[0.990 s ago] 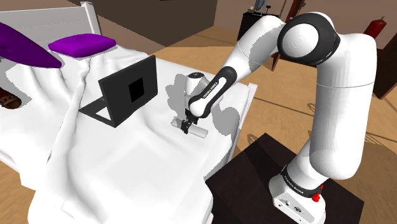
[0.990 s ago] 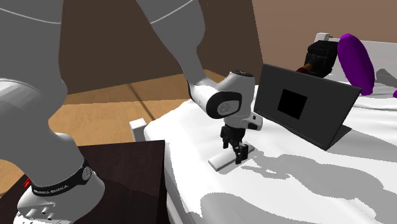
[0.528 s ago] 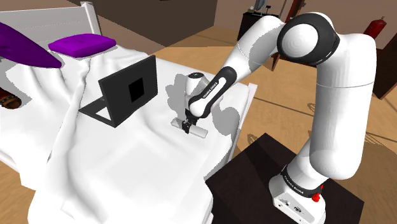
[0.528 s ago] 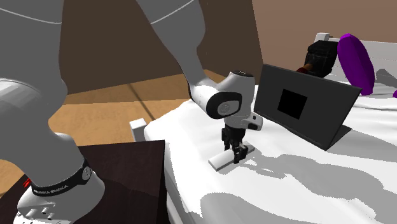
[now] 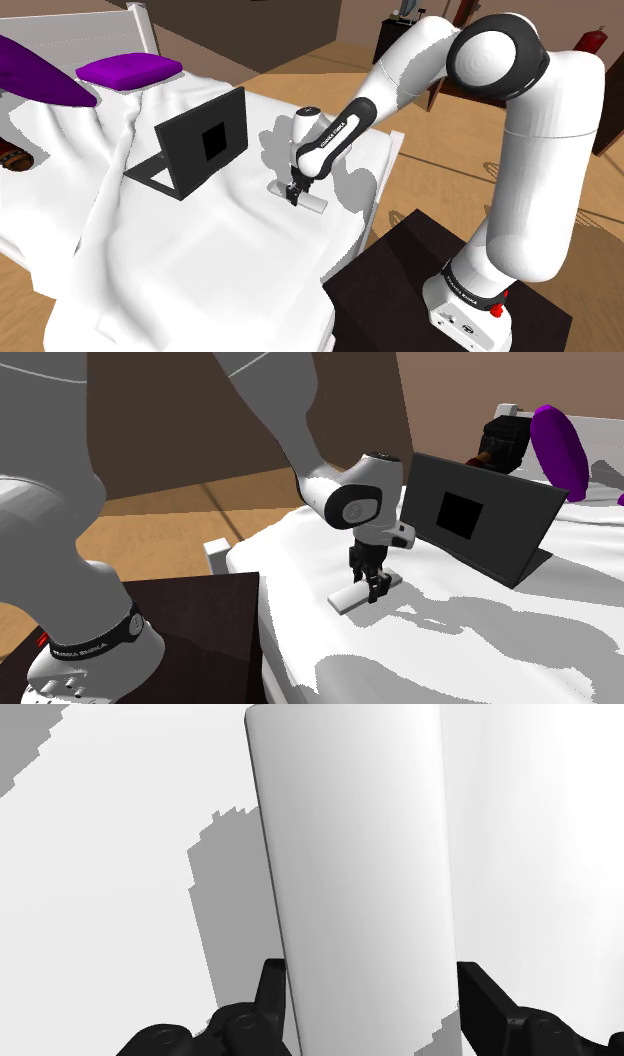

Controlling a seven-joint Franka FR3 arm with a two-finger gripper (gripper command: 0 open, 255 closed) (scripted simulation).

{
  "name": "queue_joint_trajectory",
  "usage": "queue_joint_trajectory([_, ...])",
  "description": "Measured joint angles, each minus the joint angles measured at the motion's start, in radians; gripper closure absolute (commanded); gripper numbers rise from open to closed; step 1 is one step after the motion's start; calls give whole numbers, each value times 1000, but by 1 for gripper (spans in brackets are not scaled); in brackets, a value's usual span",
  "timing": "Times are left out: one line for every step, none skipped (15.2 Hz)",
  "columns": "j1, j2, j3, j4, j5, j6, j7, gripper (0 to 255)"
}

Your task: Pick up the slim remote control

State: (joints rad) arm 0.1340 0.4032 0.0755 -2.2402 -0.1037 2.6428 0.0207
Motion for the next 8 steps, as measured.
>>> queue_joint_trajectory([-1,-12,2,-2,2,-10,-2,255])
queue_joint_trajectory([-2,-26,4,-6,5,-20,-2,255])
queue_joint_trajectory([-3,-39,5,-6,7,-33,-5,255])
queue_joint_trajectory([-6,-47,6,-4,10,-42,-9,255])
queue_joint_trajectory([-6,-60,8,-9,12,-51,-10,255])
queue_joint_trajectory([-6,-72,9,-10,14,-62,-11,255])
queue_joint_trajectory([-7,-82,11,-6,17,-77,-13,255])
queue_joint_trajectory([-8,-96,12,-9,20,-87,-14,255])
